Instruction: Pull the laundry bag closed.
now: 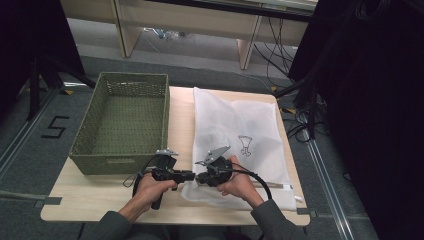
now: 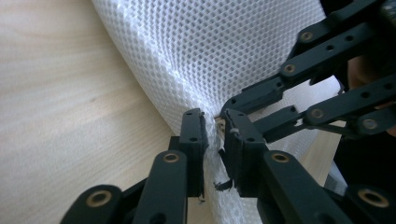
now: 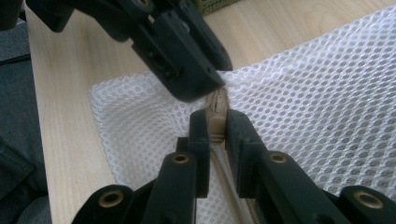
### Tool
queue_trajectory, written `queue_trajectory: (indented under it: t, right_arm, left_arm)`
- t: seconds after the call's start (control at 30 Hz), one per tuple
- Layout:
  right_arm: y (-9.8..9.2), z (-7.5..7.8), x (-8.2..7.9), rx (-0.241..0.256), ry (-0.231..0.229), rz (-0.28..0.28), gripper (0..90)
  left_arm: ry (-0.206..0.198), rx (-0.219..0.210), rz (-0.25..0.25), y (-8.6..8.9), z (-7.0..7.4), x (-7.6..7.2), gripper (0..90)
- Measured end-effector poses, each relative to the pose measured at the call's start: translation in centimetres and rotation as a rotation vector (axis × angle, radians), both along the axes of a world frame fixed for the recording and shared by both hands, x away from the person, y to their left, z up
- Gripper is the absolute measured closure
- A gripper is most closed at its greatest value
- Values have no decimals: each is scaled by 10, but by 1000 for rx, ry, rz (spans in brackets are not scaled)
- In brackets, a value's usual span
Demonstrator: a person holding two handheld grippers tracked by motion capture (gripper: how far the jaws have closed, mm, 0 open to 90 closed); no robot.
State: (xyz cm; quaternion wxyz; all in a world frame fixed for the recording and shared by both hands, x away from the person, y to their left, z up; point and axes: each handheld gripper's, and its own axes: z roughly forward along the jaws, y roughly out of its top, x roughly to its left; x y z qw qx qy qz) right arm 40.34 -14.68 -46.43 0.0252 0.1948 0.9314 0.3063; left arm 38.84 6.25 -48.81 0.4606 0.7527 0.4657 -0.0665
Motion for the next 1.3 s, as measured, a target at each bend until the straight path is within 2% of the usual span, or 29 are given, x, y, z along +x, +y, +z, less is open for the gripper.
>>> queue_trajectory:
  t: [0.1,0.13,0.2,0.23,0.3,0.37,0.4,0.53,0.63,0.7,0.87,0.93,1.1,1.23,1.3]
  right_arm:
    - [0,1,-1,-5,-6,4,818]
    - [-1,1,1,-17,-24,28,818]
    - [1,0,-1,-7,-11,7,818]
    - [0,0,0,-21,-23,17,874]
    - [-1,0,1,-22,-25,25,851]
    - [1,-1,0,-3,1,5,822]
    - [1,-2,0,-18,-8,6,814]
    - [2,-2,0,-17,0,-22,757]
    - [0,-2,0,-21,-13,-17,757]
    - [1,-2,0,-7,9,-18,719]
    - [2,-4,2,9,4,8,711]
    - [2,-4,2,20,11,13,714]
    - [4,-5,2,24,9,29,804]
    - [3,-3,2,25,-4,28,812]
    - [2,-2,2,19,-12,39,813]
  left_arm:
    - [7,-12,10,1,-1,1,792]
    - [12,-20,12,1,-1,1,813]
    - [15,-29,15,1,0,0,839]
    - [8,-20,12,1,0,0,849]
    - [4,-18,11,1,0,-1,852]
    - [-2,-21,15,0,1,-1,856]
    - [-9,-18,15,-1,2,-2,859]
    - [-21,-11,10,0,4,-2,860]
    - [-18,-21,7,0,4,-2,860]
    - [-24,-28,1,-1,4,-2,860]
    - [-38,-47,-14,0,7,-2,862]
    - [-44,-52,-21,-1,7,-2,863]
    - [-39,-62,-17,0,7,-1,862]
    - [-43,-67,-20,2,8,-1,858]
    - [-31,-72,-21,2,7,0,842]
